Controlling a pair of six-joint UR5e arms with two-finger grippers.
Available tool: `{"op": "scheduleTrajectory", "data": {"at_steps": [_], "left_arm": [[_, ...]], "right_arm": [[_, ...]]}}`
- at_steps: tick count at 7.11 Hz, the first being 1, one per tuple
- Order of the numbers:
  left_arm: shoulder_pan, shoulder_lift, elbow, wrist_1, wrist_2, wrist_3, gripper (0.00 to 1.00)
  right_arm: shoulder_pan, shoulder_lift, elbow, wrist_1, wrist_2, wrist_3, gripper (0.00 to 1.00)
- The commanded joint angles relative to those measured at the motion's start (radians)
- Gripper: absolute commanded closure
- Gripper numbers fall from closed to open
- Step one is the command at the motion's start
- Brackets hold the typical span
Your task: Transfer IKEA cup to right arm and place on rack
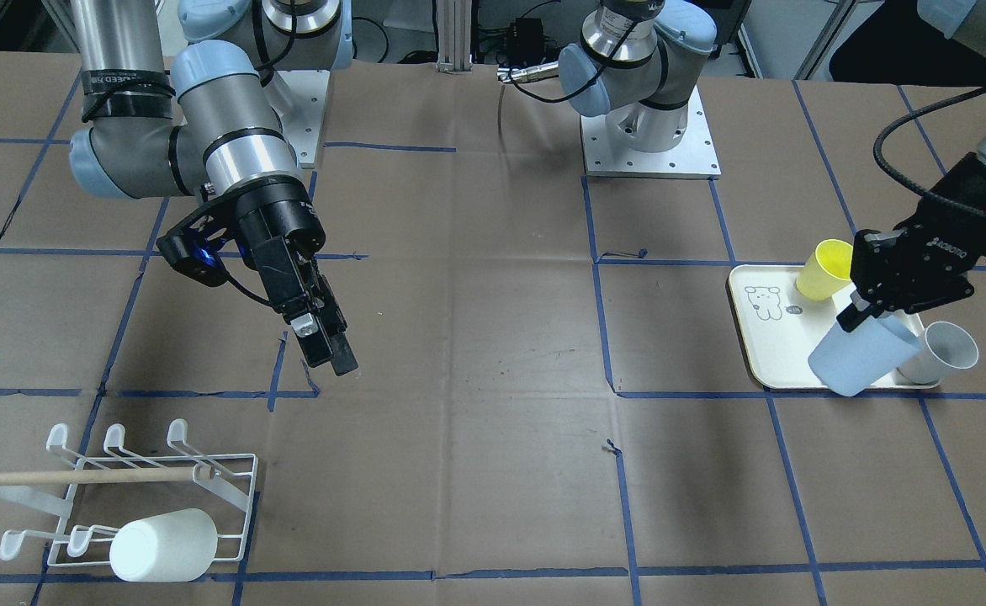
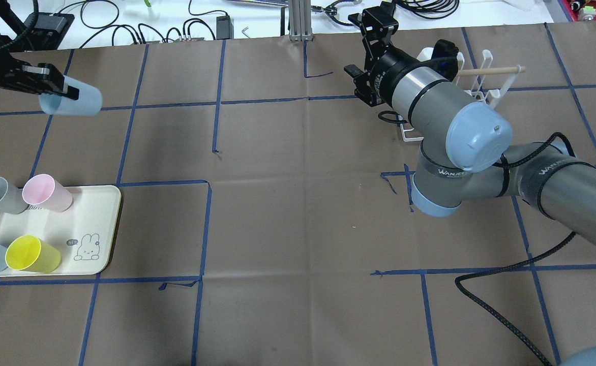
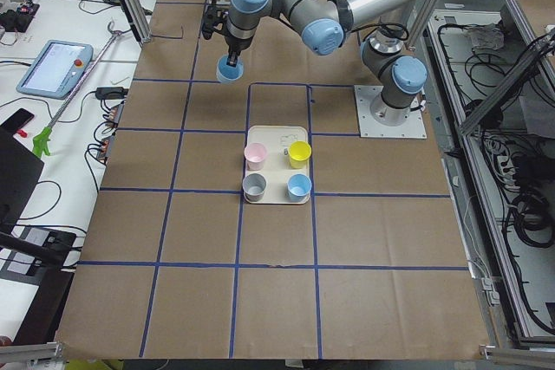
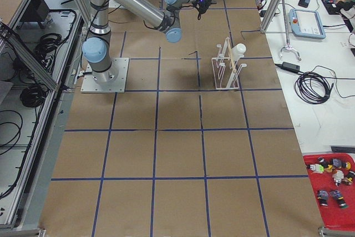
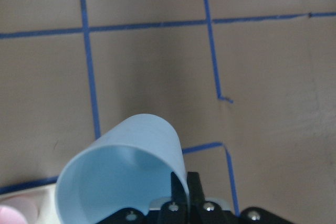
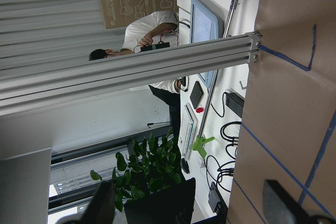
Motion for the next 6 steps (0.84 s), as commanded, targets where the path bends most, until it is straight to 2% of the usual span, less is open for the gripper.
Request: {"op": "scheduleTrajectory", "data": {"at_steps": [1,2,3,5,6], "left_arm": [[-0.004,-0.060,-0.020,0.215,-0.304,0.044,1.00],[-0.023,-0.086,-0.037,0.306,-0.416,0.067,1.00],[-0.077,-0.098,-0.051,0.420,-0.448,0.067,1.00],[-0.154,-0.117,-0.075,0.573,-0.474,0.069,1.00],[-0.157,-0.129,-0.139,0.689,-0.510,0.070,1.00]], "right_arm": [[0.000,0.000,0.000,0.000,0.001,0.000,0.00],[0.000,-0.001,0.000,0.000,-0.001,0.002,0.00],[0.000,0.000,0.000,0.000,-0.001,0.002,0.00],[0.000,0.005,0.002,0.001,0.001,0.002,0.00],[0.000,0.005,0.002,0.003,0.001,0.000,0.00]]}}
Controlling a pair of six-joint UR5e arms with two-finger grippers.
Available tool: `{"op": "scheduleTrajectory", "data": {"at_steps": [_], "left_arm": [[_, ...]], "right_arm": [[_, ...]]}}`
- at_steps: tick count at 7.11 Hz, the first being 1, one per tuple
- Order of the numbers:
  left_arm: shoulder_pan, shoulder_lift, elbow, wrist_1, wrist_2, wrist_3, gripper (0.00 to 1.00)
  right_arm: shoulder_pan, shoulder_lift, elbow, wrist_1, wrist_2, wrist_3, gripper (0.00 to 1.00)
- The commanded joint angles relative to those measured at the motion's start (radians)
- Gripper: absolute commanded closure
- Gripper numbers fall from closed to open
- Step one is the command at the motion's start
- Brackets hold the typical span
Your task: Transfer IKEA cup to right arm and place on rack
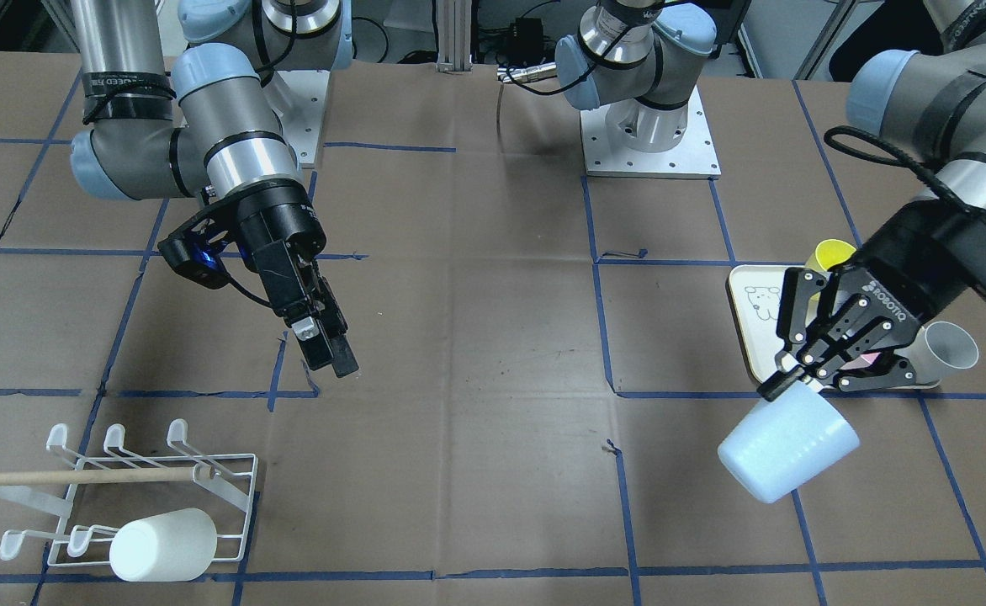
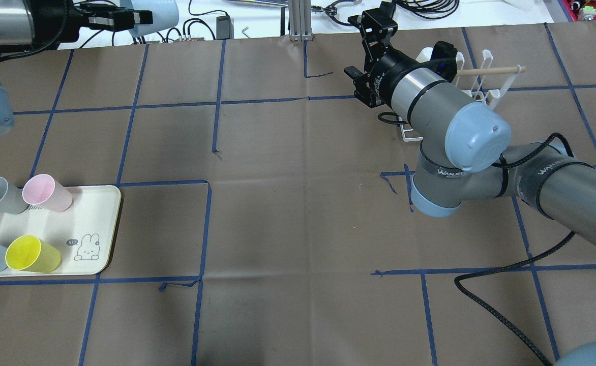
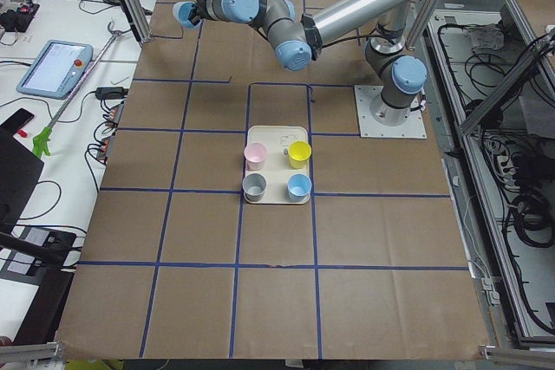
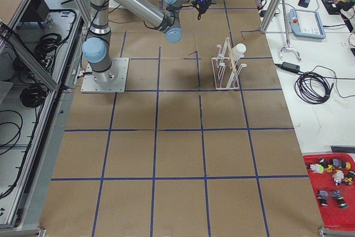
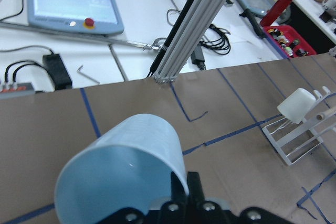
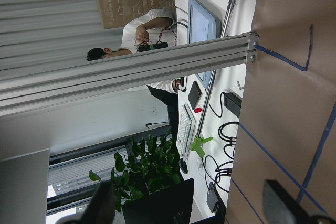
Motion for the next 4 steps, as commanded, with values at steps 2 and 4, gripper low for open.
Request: {"op": "scheduleTrajectory", "data": {"at_steps": [2,4], "left_arm": [[-0.020,-0.064,-0.206,0.429,-0.145,-0.003,0.99],[-0.058,-0.117,-0.246,0.596,-0.231,-0.007,0.96]], "right_arm": [[0.000,0.002,-0.002,0.009,-0.001,0.002,0.00],[0.000,0.002,0.000,0.011,-0.003,0.001,0.00]]}}
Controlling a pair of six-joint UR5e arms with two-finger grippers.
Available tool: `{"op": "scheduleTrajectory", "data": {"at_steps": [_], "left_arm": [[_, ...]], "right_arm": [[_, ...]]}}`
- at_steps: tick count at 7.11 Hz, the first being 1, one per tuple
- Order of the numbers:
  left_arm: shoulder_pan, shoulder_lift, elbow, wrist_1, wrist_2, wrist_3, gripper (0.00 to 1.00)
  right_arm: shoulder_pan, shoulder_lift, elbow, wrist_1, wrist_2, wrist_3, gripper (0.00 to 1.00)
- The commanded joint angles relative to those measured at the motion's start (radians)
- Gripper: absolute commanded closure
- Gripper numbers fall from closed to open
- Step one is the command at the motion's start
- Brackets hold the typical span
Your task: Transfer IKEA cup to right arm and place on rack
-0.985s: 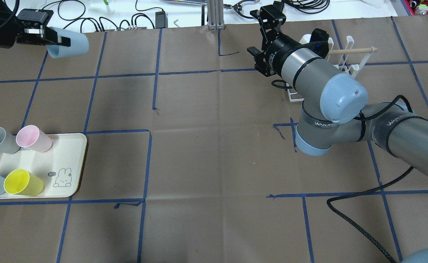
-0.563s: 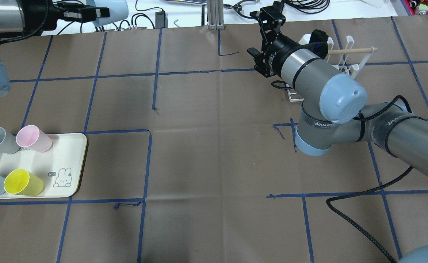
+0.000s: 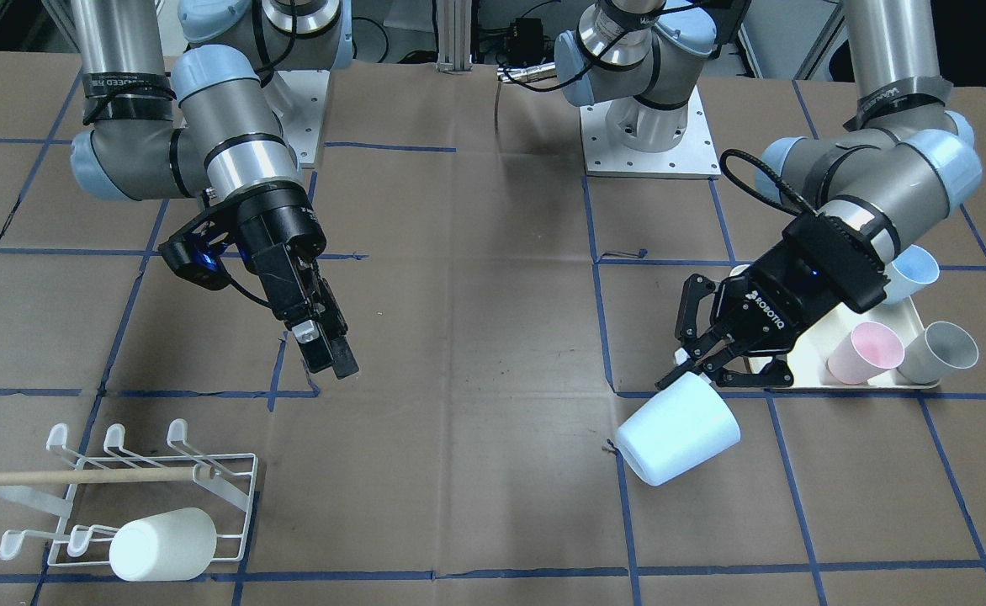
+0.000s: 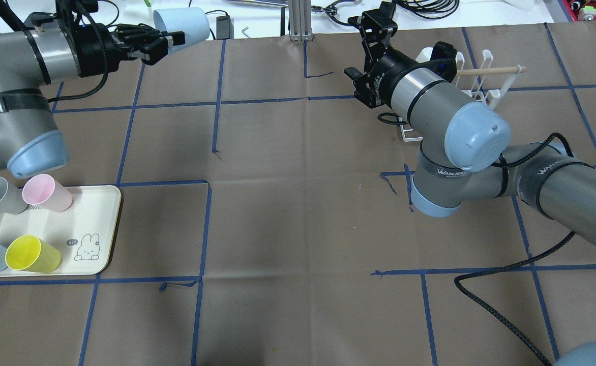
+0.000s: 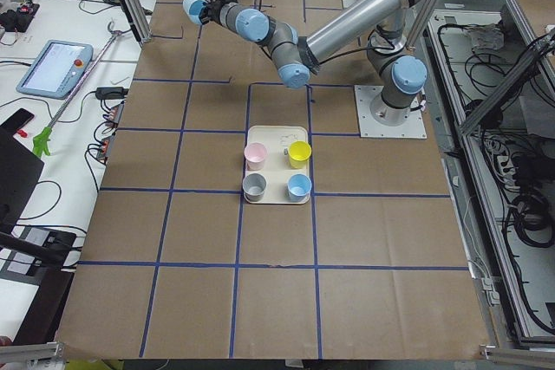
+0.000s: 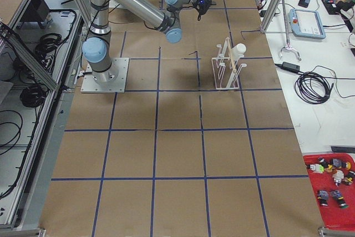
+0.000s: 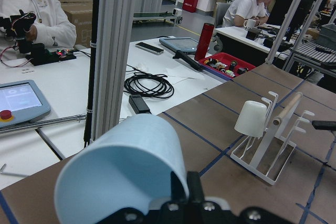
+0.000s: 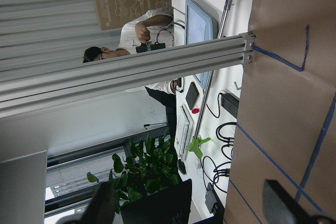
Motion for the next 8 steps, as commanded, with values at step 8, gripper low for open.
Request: {"op": "scheduleTrajectory", "data": {"at_steps": [8], "left_arm": [[-0.152,-0.029,-0.103,0.242,-0.064,-0.015,0.92]], "right_arm": [[0.095,0.020,0.003,0.005,-0.146,0.009,0.01]]}}
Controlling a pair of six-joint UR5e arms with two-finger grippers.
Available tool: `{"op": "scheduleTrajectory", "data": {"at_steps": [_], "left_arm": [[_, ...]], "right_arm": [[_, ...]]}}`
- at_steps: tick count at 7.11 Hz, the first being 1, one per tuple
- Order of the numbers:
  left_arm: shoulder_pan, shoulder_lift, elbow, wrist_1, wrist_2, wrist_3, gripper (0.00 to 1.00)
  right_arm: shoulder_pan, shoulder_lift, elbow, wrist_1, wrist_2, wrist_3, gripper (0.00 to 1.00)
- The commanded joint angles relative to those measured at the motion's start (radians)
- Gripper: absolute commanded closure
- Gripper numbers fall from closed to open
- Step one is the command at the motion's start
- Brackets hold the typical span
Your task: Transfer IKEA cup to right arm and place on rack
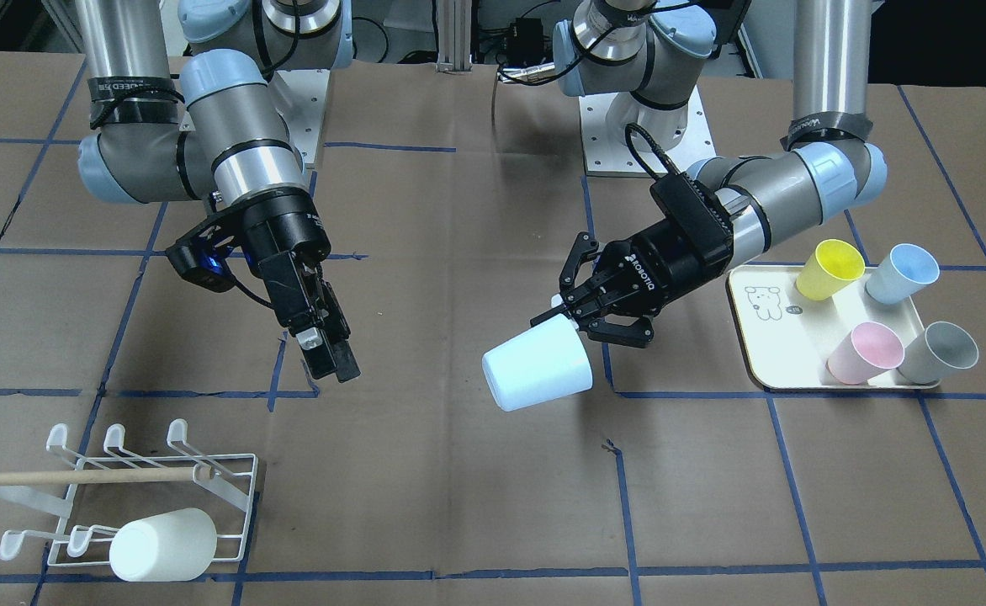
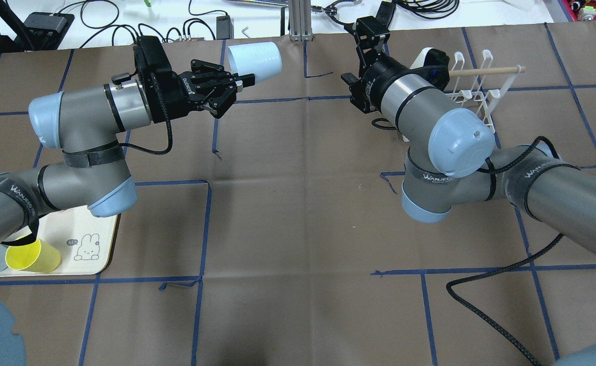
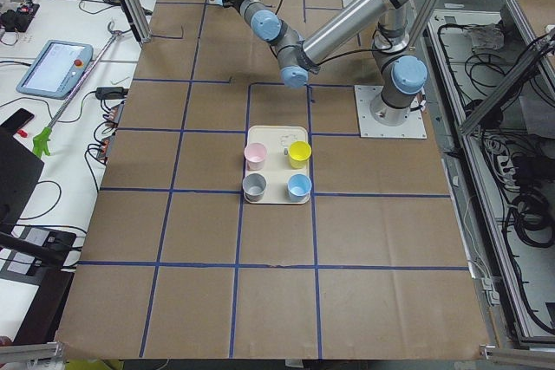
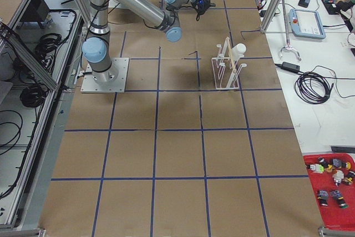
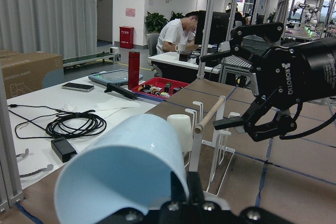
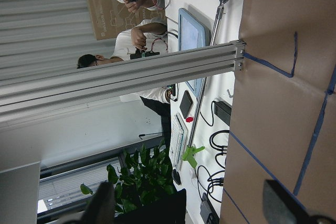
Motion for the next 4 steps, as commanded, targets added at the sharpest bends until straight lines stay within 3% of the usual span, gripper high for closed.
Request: {"op": "scheduleTrajectory", "data": {"at_steps": [1,4], "left_arm": [[-0.013,-0.001,-0.001,0.001,0.002,-0.002,0.92],[-0.013,-0.001,-0.001,0.001,0.004,-0.002,0.91]], "right_arm": [[0.079,0.031,-0.001,-0.009,-0.044,0.003,0.01],[0.113,0.040,-0.042,-0.001,-0.038,0.006,0.01]]}}
